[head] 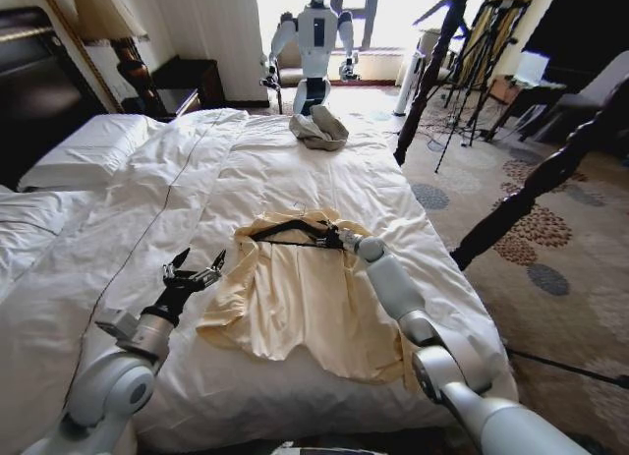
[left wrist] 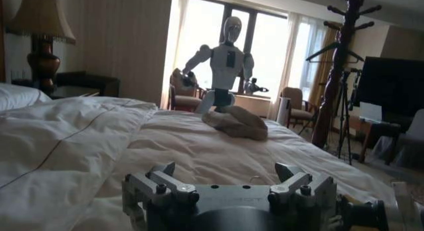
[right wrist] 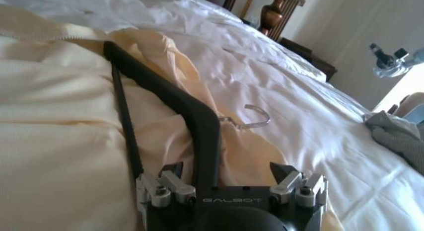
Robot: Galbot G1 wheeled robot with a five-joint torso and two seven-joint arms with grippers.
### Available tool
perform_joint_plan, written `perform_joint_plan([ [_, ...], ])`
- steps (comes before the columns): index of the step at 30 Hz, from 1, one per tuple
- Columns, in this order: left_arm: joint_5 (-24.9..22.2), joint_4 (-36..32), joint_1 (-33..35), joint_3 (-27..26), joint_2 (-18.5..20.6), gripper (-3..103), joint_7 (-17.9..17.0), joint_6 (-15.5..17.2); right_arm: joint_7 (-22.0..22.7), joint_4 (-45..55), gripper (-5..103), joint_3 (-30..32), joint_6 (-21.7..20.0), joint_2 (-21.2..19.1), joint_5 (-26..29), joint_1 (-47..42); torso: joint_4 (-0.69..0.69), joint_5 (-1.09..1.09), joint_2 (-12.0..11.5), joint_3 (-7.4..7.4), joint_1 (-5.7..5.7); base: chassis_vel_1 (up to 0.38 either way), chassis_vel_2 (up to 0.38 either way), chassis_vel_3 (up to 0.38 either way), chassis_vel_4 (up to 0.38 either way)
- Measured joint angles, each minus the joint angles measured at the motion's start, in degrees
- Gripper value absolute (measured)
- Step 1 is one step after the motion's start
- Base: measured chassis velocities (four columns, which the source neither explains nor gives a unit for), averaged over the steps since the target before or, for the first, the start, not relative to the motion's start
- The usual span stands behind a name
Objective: Pick up the clothes from the bed and hang them on the clothes hanger.
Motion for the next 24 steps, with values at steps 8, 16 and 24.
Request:
perform_joint_plan([
  [8,-0.17,-1.30,0.52,-0.52,0.71,100,-0.02,0.10,-7.70,5.95,100,0.05,-1.78,6.00,8.62,-0.21,-0.03,-0.01,0.00,-0.02,-0.02,0.000,0.000,0.000,0.000],
  [16,0.08,-1.56,1.38,-0.56,0.97,100,-0.04,0.16,-1.72,10.82,100,0.03,-1.50,4.95,10.19,-2.97,0.04,-0.01,0.00,-0.01,-0.01,0.000,0.000,0.000,0.000],
  [24,0.52,-1.42,1.63,-0.75,0.48,100,-0.11,0.18,4.42,14.51,100,0.07,-7.28,5.82,18.25,-4.16,-0.02,-0.01,0.00,-0.01,-0.01,0.000,0.000,0.000,0.000],
])
